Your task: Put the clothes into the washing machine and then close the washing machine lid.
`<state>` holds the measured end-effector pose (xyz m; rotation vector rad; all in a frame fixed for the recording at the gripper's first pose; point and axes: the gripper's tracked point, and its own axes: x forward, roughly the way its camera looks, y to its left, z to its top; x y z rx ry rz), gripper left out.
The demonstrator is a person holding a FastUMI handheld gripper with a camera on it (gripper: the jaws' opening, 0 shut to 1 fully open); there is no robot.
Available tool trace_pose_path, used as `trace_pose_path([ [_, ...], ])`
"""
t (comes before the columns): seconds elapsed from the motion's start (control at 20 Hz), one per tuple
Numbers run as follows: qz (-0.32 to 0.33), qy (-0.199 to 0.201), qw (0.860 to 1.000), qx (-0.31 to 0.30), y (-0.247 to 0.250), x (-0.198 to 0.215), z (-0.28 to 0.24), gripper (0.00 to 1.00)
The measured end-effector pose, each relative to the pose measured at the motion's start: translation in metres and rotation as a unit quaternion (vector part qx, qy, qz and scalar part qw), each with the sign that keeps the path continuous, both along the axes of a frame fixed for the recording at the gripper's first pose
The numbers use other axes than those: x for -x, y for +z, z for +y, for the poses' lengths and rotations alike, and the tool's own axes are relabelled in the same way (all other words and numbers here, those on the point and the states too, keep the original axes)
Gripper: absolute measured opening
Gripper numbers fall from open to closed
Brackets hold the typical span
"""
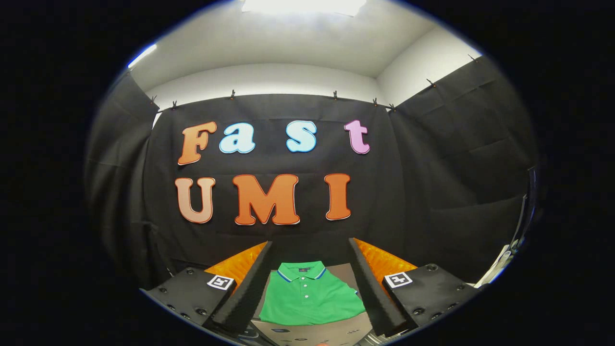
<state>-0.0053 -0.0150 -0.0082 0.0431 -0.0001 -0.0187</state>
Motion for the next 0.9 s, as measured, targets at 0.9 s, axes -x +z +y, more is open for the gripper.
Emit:
trace_pose_path([
  [0.9, 0.068, 0.021, 0.997, 0.005, 0.008, -0.153, -0.004, 1.0],
])
